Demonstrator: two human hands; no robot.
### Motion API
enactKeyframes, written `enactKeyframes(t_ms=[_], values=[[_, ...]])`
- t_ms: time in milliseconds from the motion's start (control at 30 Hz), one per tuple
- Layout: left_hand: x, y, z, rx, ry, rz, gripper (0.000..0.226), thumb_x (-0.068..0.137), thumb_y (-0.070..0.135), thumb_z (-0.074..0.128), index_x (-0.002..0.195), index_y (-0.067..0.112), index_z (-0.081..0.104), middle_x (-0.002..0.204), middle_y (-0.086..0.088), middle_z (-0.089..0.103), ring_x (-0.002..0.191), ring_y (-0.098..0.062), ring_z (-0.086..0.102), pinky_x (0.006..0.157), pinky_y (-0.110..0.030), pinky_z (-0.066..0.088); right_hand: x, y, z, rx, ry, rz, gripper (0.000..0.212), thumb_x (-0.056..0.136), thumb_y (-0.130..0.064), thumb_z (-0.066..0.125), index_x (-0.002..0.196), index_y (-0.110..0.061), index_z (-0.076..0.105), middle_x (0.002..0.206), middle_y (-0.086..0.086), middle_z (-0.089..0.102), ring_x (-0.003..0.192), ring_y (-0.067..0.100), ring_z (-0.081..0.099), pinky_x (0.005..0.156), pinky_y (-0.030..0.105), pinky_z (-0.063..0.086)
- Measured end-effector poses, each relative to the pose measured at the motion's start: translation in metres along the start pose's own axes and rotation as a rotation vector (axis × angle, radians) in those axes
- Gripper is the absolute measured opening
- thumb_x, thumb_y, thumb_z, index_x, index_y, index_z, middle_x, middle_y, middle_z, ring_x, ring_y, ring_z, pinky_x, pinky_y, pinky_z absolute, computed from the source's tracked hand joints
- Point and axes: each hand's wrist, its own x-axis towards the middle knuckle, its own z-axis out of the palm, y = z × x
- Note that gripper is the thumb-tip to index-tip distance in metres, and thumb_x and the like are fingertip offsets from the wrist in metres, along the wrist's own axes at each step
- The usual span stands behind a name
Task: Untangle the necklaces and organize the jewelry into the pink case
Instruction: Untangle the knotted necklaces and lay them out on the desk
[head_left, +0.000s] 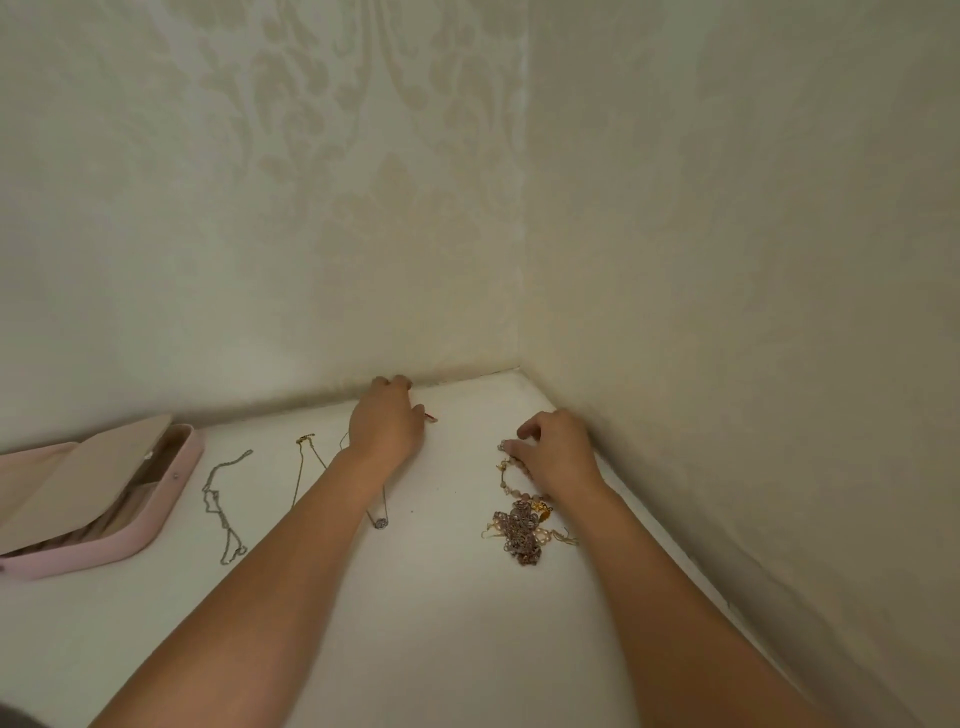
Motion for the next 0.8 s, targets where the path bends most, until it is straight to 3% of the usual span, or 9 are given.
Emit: enactKeyframes(t_ms=[67, 167, 300, 367, 433, 533, 633, 700, 800], values=[[-0.009, 0.007, -0.002, -0.02, 0.007, 0.098, 0.036, 0.097, 0.018, 0.049, 0.131, 0.01, 0.053, 0.13, -0.013, 0.052, 0.112, -0.029, 0.054, 0.086, -0.035, 0.044, 0.002, -0.005, 0.002, -0.098, -0.057, 0.025, 0.029, 0.087, -0.028, 0.069, 0.061, -0.022, 0.058, 0.089, 0.013, 0.071, 0.089, 0.029, 0.065, 0.08, 0.041, 0.054], [-0.038, 0.024, -0.004, -0.139, -0.054, 0.3, 0.029, 0.097, 0.018, 0.049, 0.123, 0.015, 0.06, 0.121, -0.005, 0.06, 0.11, -0.021, 0.054, 0.087, -0.029, 0.04, 0.002, -0.007, -0.001, -0.151, -0.103, 0.029, 0.037, 0.091, -0.021, 0.062, 0.055, -0.023, 0.051, 0.085, 0.013, 0.072, 0.085, 0.029, 0.066, 0.08, 0.044, 0.054], [-0.077, 0.046, -0.004, -0.208, -0.292, 0.531, 0.025, 0.096, 0.021, 0.052, 0.117, 0.021, 0.065, 0.119, 0.006, 0.063, 0.111, -0.011, 0.055, 0.093, -0.023, 0.041, -0.001, 0.003, -0.007, 0.007, -0.019, 0.04, 0.026, 0.09, -0.009, 0.06, 0.068, -0.016, 0.049, 0.077, 0.008, 0.062, 0.069, 0.024, 0.059, 0.07, 0.045, 0.055], [-0.086, 0.047, -0.006, -0.204, -0.402, 0.585, 0.031, 0.097, 0.024, 0.052, 0.126, 0.024, 0.06, 0.132, 0.01, 0.057, 0.12, -0.006, 0.05, 0.096, -0.012, 0.034, 0.001, 0.007, -0.011, 0.023, 0.073, 0.019, 0.013, 0.09, -0.002, 0.057, 0.082, -0.013, 0.058, 0.088, 0.008, 0.064, 0.077, 0.021, 0.06, 0.073, 0.038, 0.054], [-0.09, 0.039, -0.008, -0.167, -0.443, 0.603, 0.037, 0.099, 0.031, 0.049, 0.136, 0.026, 0.052, 0.145, 0.013, 0.045, 0.131, -0.004, 0.041, 0.098, -0.008, 0.025, 0.001, 0.009, -0.015, -0.055, 0.139, -0.001, 0.025, 0.089, 0.007, 0.047, 0.1, -0.008, 0.064, 0.104, 0.011, 0.065, 0.092, 0.022, 0.06, 0.078, 0.029, 0.049], [-0.085, 0.023, -0.006, -0.022, -0.48, 0.557, 0.053, 0.098, 0.046, 0.043, 0.147, 0.028, 0.035, 0.158, 0.006, 0.022, 0.143, -0.013, 0.024, 0.115, -0.024, 0.017, -0.007, 0.004, -0.02, -0.047, 0.157, -0.019, 0.044, 0.087, 0.014, 0.038, 0.118, -0.006, 0.062, 0.117, 0.012, 0.061, 0.106, 0.026, 0.058, 0.088, 0.028, 0.047], [-0.081, 0.016, -0.002, 0.036, -0.489, 0.476, 0.064, 0.096, 0.057, 0.034, 0.152, 0.029, 0.019, 0.162, -0.001, 0.009, 0.148, -0.016, 0.007, 0.12, -0.039, 0.008, -0.019, 0.001, -0.025, 0.108, 0.138, 0.005, 0.038, 0.091, 0.008, 0.039, 0.114, -0.008, 0.066, 0.106, 0.006, 0.062, 0.09, 0.02, 0.063, 0.072, 0.02, 0.047], [-0.082, 0.019, -0.005, -0.103, -0.41, 0.459, 0.06, 0.097, 0.053, 0.04, 0.149, 0.026, 0.03, 0.158, -0.001, 0.022, 0.146, -0.016, 0.017, 0.117, -0.031, 0.016, -0.027, -0.003, -0.031, 0.155, 0.095, -0.027, 0.028, 0.092, 0.003, 0.047, 0.103, -0.011, 0.069, 0.091, -0.001, 0.061, 0.073, 0.01, 0.06, 0.065, 0.015, 0.044], [-0.09, 0.028, -0.018, -0.227, -0.305, 0.502, 0.037, 0.089, 0.042, 0.062, 0.122, 0.024, 0.061, 0.125, 0.007, 0.056, 0.118, -0.005, 0.051, 0.089, -0.01, 0.033, -0.042, -0.008, -0.044, 0.119, -0.156, -0.108, 0.019, 0.084, -0.002, 0.064, 0.079, -0.02, 0.068, 0.07, -0.004, 0.062, 0.054, 0.003, 0.055, 0.063, 0.018, 0.044]])
